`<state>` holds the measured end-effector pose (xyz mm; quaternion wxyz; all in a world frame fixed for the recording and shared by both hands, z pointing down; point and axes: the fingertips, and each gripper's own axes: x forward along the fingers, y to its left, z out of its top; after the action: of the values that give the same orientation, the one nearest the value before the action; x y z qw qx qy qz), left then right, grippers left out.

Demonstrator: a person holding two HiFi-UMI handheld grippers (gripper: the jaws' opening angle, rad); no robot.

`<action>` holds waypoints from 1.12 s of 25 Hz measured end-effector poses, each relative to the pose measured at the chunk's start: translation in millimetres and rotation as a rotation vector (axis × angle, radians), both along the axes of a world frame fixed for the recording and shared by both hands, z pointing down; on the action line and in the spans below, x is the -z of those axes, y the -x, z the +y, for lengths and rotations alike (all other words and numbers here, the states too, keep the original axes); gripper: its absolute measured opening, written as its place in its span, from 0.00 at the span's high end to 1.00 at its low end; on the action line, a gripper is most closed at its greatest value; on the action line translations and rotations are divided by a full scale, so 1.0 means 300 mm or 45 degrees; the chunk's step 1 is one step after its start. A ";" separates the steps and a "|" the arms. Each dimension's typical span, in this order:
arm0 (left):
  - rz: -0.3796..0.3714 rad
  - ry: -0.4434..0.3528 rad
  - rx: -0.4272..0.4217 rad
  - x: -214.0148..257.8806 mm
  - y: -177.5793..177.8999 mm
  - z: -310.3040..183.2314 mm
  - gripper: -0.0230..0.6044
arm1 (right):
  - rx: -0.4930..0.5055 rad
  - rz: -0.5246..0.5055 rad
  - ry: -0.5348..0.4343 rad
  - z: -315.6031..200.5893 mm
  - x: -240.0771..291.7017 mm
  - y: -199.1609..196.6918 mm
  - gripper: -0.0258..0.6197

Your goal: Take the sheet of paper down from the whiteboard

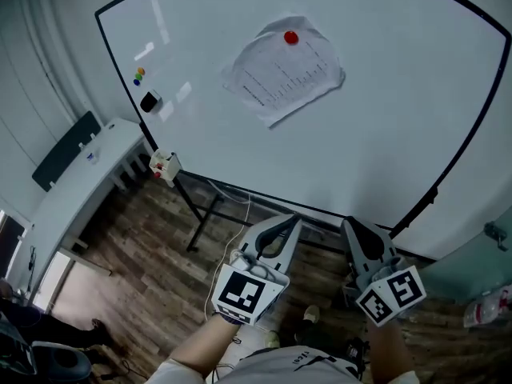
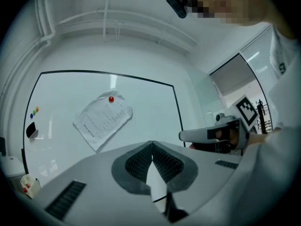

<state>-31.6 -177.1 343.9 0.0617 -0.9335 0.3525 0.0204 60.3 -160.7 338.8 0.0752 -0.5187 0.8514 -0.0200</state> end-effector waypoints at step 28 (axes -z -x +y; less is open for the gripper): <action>-0.277 -0.605 0.533 0.685 -0.097 -0.925 0.73 | 0.016 -0.112 -0.205 -0.823 0.298 -0.115 0.82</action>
<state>-2.5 -454.7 138.6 0.3179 -0.7970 0.5134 -0.0108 94.8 -407.6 249.4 0.1538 -0.5043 0.8494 0.0252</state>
